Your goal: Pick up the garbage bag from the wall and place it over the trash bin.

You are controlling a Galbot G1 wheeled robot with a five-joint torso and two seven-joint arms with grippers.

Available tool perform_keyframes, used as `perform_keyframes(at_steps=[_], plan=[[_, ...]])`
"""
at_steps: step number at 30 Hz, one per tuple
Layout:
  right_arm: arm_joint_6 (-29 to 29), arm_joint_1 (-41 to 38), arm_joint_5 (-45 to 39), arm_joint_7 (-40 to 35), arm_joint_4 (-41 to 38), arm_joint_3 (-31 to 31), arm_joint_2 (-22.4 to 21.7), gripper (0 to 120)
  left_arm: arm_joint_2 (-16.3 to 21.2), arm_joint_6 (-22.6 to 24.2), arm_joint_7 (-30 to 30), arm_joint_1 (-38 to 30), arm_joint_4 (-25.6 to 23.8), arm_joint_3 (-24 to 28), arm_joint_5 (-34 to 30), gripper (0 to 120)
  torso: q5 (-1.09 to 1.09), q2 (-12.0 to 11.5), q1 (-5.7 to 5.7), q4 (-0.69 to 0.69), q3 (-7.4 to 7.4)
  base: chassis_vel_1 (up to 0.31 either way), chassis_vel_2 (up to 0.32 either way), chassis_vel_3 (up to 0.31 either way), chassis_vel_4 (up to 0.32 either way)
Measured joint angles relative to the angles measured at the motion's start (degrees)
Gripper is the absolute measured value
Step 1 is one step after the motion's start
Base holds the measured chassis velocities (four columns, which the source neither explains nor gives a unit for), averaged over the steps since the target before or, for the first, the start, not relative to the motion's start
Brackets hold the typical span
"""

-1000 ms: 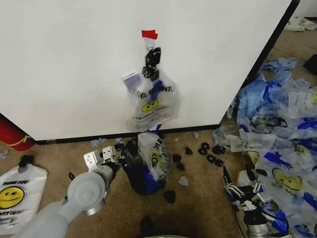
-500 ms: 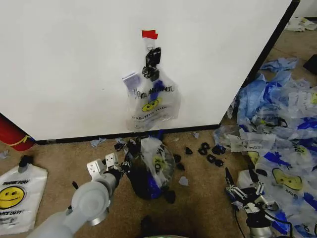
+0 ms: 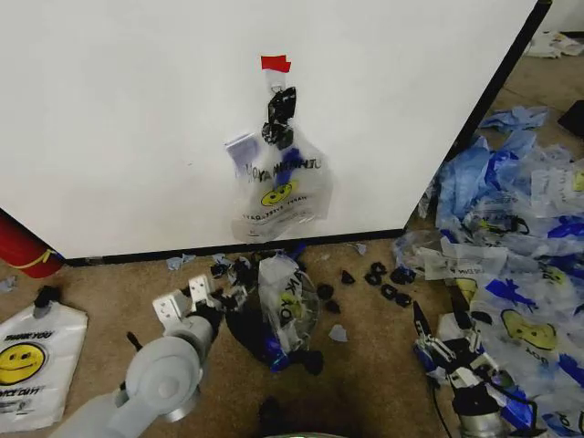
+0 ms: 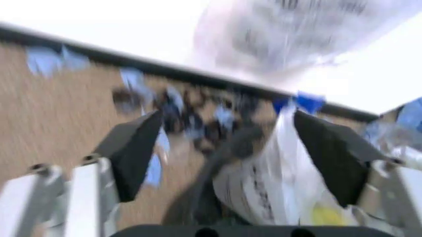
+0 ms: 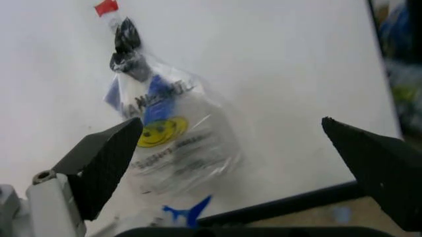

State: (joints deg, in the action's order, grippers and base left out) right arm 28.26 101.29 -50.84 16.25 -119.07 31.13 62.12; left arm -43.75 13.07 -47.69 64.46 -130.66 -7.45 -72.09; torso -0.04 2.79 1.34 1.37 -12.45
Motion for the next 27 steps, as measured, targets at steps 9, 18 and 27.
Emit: perform_keyframes(at_steps=[9, 18, 27], plan=[[-17.48, -7.67, -13.54, -23.21, -12.13, -3.54, -17.52, 100, 3.25, -1.91, 2.80, -0.82, 1.96, -0.81, 4.78, 100, -0.04, 0.00, 0.00, 0.00, 0.00, 0.000, 0.000, 0.000, 0.000], [-32.97, -30.11, -20.53, -47.16, -14.30, -24.27, -27.05, 100, 4.00, -3.04, 3.07, -0.92, 5.00, -0.45, 6.94, 100, -0.01, 0.00, 0.00, -0.07, -0.01, 0.000, 0.000, 0.000, 0.000], [-36.72, -35.11, -15.60, -53.21, -10.13, -36.06, -23.20, 100, 4.61, -2.98, 3.89, -1.27, 8.14, 1.76, 7.15, 100, 0.00, -0.01, 0.00, -0.01, -0.01, 0.000, 0.000, 0.000, 0.000]])
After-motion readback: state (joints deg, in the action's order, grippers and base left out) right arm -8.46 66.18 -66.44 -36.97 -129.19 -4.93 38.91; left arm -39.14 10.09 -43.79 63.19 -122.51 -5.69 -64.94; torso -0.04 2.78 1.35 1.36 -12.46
